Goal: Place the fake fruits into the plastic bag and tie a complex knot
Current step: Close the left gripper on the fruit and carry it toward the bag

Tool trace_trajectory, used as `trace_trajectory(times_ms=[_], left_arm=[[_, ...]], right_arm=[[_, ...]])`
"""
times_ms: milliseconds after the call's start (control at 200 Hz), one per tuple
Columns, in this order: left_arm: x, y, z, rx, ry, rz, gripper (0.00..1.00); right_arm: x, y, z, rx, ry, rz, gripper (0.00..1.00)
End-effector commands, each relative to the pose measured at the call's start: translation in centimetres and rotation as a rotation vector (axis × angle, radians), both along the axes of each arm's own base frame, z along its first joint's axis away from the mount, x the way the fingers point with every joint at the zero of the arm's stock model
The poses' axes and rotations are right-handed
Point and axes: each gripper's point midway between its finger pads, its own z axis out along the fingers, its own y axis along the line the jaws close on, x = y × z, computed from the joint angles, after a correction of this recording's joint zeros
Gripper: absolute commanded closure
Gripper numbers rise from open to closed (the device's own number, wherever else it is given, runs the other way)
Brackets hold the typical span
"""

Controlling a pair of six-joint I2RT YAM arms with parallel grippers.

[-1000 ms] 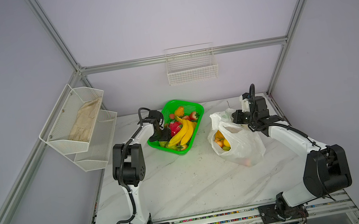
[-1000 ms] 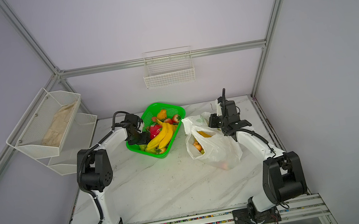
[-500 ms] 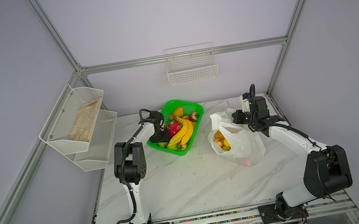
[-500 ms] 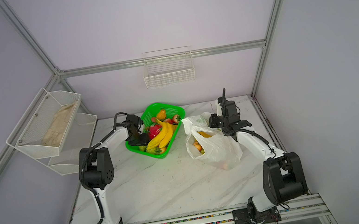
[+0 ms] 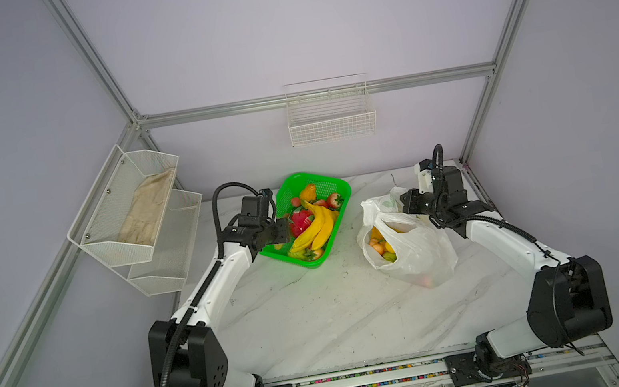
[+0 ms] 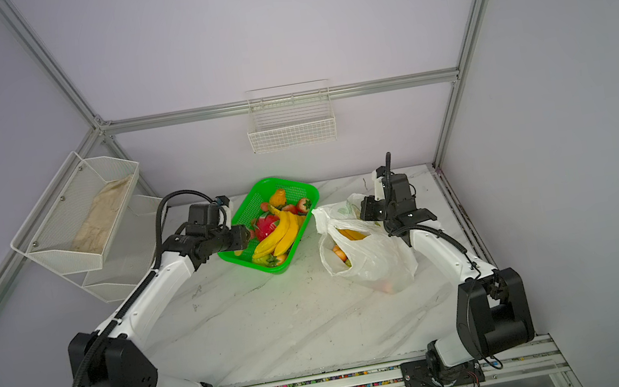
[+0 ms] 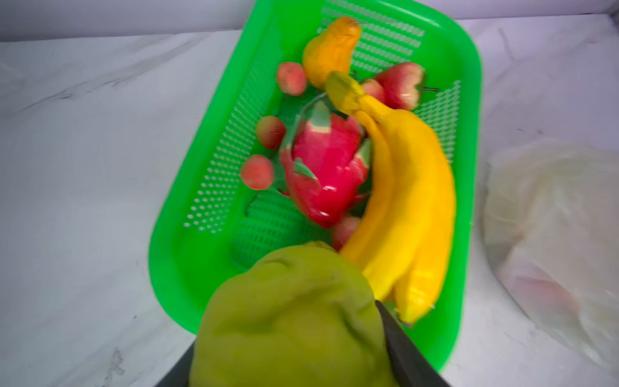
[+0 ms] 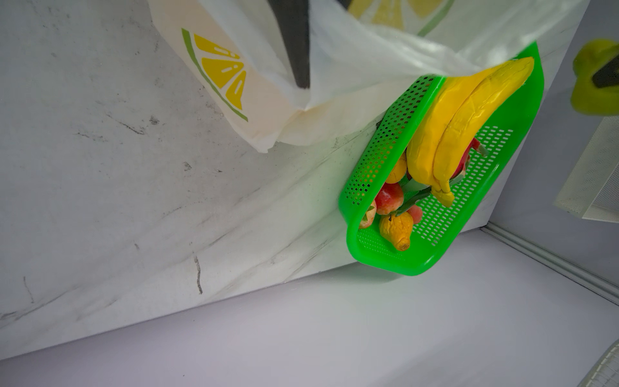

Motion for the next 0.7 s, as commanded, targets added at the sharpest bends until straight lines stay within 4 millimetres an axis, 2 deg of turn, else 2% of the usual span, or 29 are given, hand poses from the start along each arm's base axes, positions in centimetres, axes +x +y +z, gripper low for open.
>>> trace_trajectory(times_ms=[0,140,260,335,420,495,520,680,695], left_arm=[[-3.5,-5.0,1.8,-0.159,-0.063,-0.167,0.57],[-8.6,-12.2,3.1,-0.309,-0.087,-0.476,0.59],[-11.7,-16.5,4.6,-0.378,-0.100,-0.665,0.59],[-12.8,-18.8,5.9,-0.436,-0.124,-0.749,0.60],[-13.0,-21.0,7.2,-0.503,-0.137,-0.798,0.60],[-12.5,-22.2,8.1,-0.525,-0.144,-0.799,0.61],[-11.7,-22.9,6.9,-0.515,-0.114,-0.785,0.62],[-9.4,-24.8,7.1,-0.523,-0.116,-0.753,0.62],[-9.2,-25.0,7.1,-0.524,-0.118,-0.754,0.62]], right_arm=[[-0.2,-0.2,0.9,0.002,-0.033,-0.002,1.00],[-0.2,-0.2,1.1,0.011,-0.031,-0.004,1.00],[-0.4,0.3,1.1,0.035,-0.016,0.015,1.00],[-0.5,0.5,1.2,0.048,-0.014,0.026,1.00],[-0.8,0.6,1.6,0.055,-0.021,0.029,1.00],[-1.0,0.6,1.9,0.062,-0.025,0.032,1.00],[-1.1,0.6,2.1,0.063,-0.029,0.032,1.00],[-1.4,0.6,1.9,0.066,-0.019,0.034,1.00],[-1.7,0.6,2.5,0.068,-0.032,0.037,1.00]])
